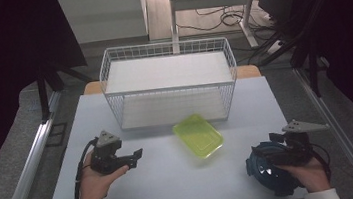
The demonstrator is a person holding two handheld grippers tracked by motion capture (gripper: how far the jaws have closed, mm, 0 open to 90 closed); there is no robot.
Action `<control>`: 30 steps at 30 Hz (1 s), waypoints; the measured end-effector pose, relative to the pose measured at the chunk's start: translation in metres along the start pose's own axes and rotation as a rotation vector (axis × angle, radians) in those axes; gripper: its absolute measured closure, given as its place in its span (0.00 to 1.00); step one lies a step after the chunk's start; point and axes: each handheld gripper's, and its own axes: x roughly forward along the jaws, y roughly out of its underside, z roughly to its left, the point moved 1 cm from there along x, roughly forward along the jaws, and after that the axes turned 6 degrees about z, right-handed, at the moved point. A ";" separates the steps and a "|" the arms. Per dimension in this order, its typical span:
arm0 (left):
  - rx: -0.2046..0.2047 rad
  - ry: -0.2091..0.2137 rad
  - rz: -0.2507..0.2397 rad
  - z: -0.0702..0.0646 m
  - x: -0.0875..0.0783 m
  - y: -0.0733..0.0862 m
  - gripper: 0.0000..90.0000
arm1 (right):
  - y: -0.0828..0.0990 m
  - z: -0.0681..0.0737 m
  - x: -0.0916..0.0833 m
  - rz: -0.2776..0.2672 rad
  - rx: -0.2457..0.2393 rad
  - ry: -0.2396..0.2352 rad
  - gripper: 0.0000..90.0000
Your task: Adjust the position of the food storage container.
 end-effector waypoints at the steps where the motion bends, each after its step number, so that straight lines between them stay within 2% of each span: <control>1: -0.004 0.009 -0.002 0.000 0.000 0.000 0.23 | -0.001 0.000 0.001 0.005 -0.007 -0.008 0.13; 4: -0.022 0.048 -0.011 0.001 -0.001 0.000 0.23 | -0.002 0.001 0.002 0.004 -0.010 -0.021 0.15; 9: -0.010 0.025 -0.020 -0.003 -0.008 0.001 0.23 | -0.001 0.001 -0.001 0.001 0.006 -0.028 0.19; 15: -0.011 0.040 -0.026 -0.006 -0.014 0.002 0.24 | 0.001 0.000 -0.005 -0.004 0.025 -0.012 0.22; 20: 0.007 0.056 0.001 -0.007 -0.007 0.001 0.24 | 0.002 -0.001 -0.005 0.008 0.020 0.001 0.24; 30: 0.013 0.064 0.032 -0.009 0.001 0.002 0.23 | 0.009 -0.013 -0.004 0.034 0.054 0.002 0.29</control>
